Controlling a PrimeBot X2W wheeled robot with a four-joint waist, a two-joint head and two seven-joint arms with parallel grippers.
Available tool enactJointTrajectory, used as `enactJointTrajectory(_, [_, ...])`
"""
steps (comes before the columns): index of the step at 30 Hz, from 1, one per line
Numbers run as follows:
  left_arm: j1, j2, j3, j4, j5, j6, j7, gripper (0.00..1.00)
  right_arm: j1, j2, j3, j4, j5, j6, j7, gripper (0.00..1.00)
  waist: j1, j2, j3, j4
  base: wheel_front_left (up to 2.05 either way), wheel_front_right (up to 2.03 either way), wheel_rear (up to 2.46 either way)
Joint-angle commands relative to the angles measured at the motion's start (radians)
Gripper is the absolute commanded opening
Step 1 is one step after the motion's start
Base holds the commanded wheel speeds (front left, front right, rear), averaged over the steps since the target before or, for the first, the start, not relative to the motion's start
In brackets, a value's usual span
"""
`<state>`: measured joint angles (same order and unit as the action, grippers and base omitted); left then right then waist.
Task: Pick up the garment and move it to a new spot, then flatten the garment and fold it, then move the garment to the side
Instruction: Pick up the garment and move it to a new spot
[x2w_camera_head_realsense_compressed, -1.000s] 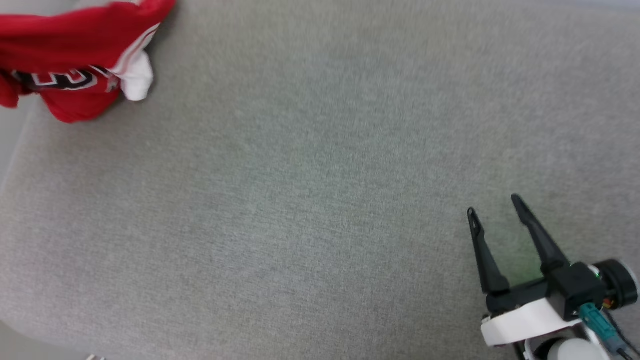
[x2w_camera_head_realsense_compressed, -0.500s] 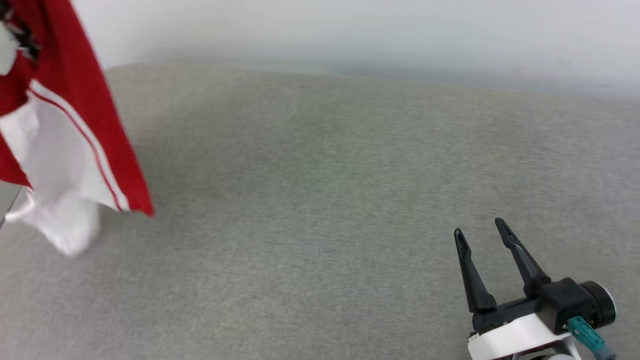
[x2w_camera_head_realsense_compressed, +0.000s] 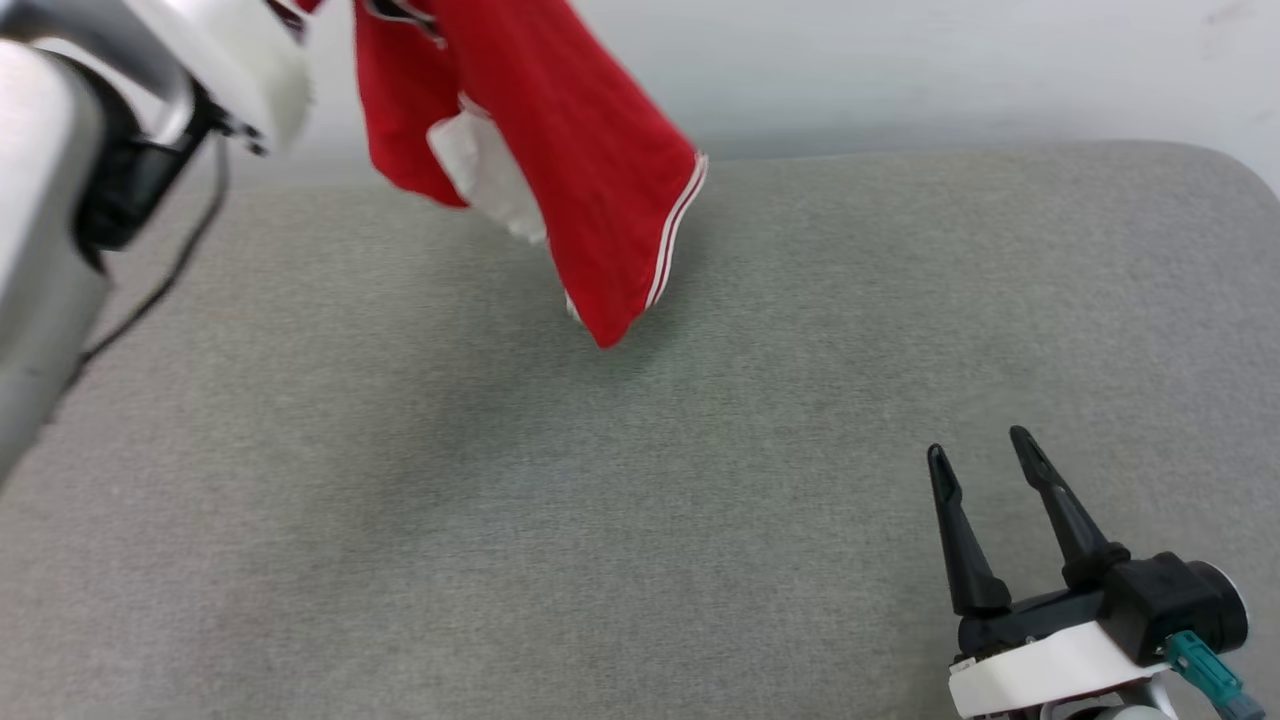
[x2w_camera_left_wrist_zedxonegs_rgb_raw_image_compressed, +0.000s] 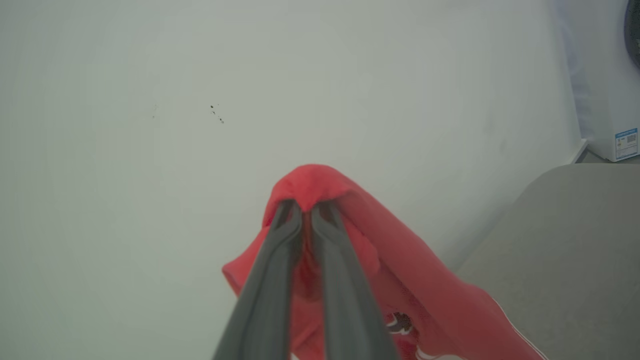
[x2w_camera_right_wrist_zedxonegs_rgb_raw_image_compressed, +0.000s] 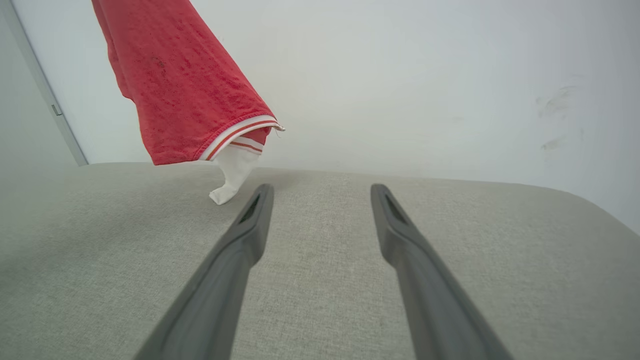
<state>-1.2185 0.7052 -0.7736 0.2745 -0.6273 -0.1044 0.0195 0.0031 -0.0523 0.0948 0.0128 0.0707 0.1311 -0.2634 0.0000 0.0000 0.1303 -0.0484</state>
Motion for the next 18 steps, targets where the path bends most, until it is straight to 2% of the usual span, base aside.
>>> enactJointTrajectory(1, [0.001, -0.015, -0.010, 0.001, 0.008, 0.006, -0.011, 0.00, 0.007, 0.003, -0.005, -0.004, 0.004, -0.001, -0.002, 1.00, 0.0000, 0.0000, 0.010, -0.024, 0.00, 0.00, 0.00])
enactJointTrajectory(6, [0.105, -0.089, -0.110, -0.031, 0.032, -0.005, -0.031, 0.00, 0.009, 0.003, -0.010, -0.012, 0.010, -0.001, -0.002, 1.00, 0.0000, 0.0000, 0.027, -0.044, 0.00, 0.00, 0.00])
enactJointTrajectory(10, [0.244, -0.148, -0.268, -0.062, 0.103, 0.003, -0.008, 0.00, 0.013, 0.003, -0.022, -0.014, 0.016, -0.001, -0.002, 1.00, 0.0000, 0.0000, 0.033, -0.044, 0.00, 0.00, 0.00])
enactJointTrajectory(14, [0.413, -0.254, -0.406, -0.059, 0.112, 0.007, 0.003, 0.00, 0.003, 0.003, -0.022, -0.008, 0.011, -0.001, -0.002, 1.00, 0.0000, 0.0000, 0.033, -0.040, 0.00, 0.00, 0.00])
enactJointTrajectory(18, [0.547, -0.351, -0.476, -0.036, 0.122, 0.002, -0.005, 0.00, 0.001, 0.003, -0.020, -0.007, 0.002, -0.001, -0.002, 1.00, 0.0000, 0.0000, 0.023, -0.027, 0.00, 0.00, 0.00])
